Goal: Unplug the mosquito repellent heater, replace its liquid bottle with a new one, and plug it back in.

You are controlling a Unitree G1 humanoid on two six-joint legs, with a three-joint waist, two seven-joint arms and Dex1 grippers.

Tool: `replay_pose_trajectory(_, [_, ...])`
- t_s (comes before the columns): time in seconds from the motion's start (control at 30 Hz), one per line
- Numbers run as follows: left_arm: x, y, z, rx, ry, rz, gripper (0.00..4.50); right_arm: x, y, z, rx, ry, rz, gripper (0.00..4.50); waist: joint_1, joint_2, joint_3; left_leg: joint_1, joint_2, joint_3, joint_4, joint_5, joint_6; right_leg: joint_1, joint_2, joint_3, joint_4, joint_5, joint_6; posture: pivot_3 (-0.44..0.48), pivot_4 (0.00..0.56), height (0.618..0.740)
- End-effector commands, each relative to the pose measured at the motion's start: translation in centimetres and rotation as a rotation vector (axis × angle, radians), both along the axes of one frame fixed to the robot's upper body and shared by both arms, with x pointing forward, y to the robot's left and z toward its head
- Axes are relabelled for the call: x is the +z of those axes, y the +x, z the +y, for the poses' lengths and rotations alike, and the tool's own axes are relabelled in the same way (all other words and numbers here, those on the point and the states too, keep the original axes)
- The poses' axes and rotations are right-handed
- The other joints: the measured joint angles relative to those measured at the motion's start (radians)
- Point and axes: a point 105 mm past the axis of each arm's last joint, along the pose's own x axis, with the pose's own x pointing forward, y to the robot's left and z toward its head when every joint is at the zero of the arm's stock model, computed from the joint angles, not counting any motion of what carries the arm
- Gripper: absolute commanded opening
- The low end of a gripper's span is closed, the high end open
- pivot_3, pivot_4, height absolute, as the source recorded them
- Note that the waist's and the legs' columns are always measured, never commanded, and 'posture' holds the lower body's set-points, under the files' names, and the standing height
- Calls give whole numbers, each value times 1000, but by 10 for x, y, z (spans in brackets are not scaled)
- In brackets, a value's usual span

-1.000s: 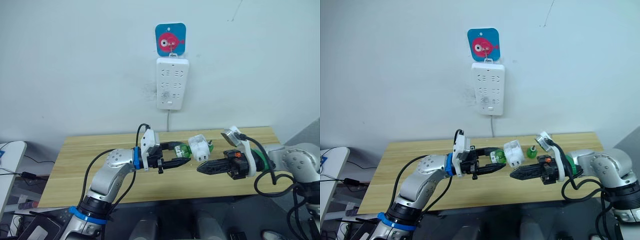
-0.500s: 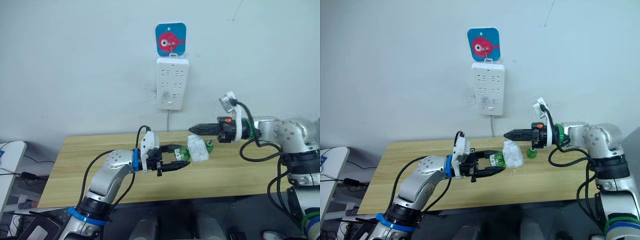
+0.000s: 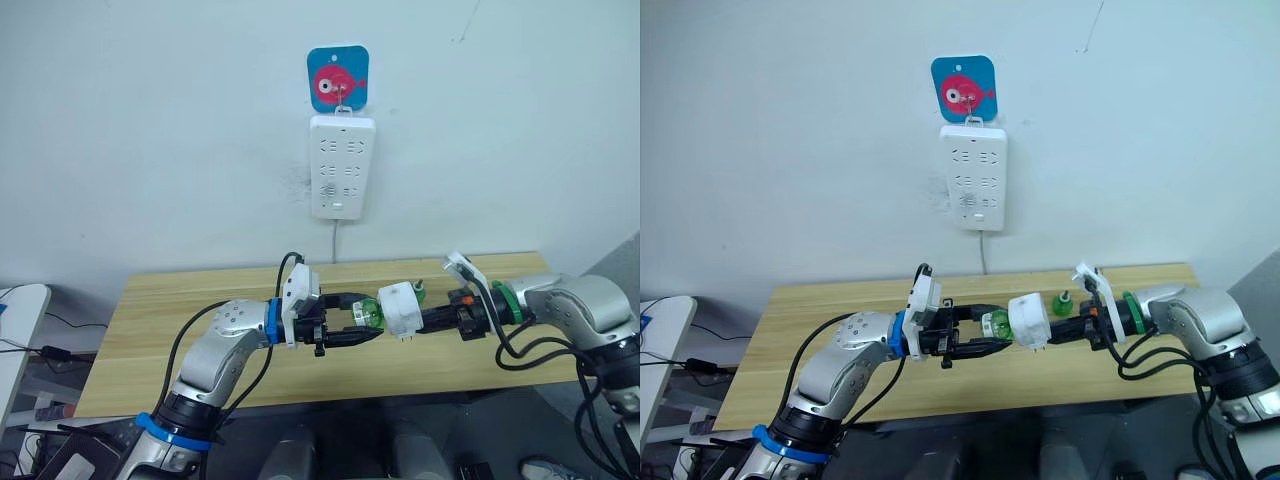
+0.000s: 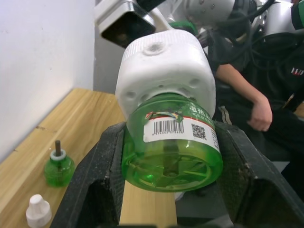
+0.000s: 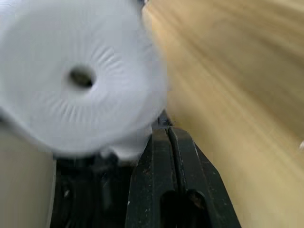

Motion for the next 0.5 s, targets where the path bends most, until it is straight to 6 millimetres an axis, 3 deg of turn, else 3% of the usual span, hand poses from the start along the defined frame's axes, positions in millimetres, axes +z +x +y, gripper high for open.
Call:
replay_pose_trajectory(0.03, [10, 13, 10, 103, -14, -59, 2235, 13, -12, 11, 29, 99, 21, 31, 0, 0, 0, 0, 0, 0, 0, 0, 0, 0, 0, 0, 0, 0, 0, 30, 117, 740])
replay_pose_trajectory(0.17, [3, 17, 14, 141, -4, -60, 2235, 18, -11, 2, -63, 131, 40, 31, 3, 0, 0, 0, 0, 0, 0, 0, 0, 0, 0, 0, 0, 0, 0, 7, 111, 740])
replay_pose_trajectory(0.3, [1, 23, 22, 192, -6, -53, 2235, -5, -12, -18, -145, 17, -21, 31, 4, 0, -3, 0, 0, 0, 0, 0, 0, 0, 0, 0, 0, 0, 0, -8, 108, 740])
replay_pose_trajectory(0.4, [2, 30, 32, 258, -7, -57, 2235, -29, 14, -46, -343, -99, -192, 31, 2, -2, -5, 0, 0, 0, 0, 0, 0, 0, 0, 0, 0, 0, 0, -5, 106, 740])
replay_pose_trajectory(0.5, [-2, 35, 45, 345, 2, -62, 2235, -36, 27, -60, -464, -125, -317, 192, -1, -2, -6, 1, -1, 2, 0, 0, 0, 0, 0, 1, 0, 0, 0, -7, 106, 740])
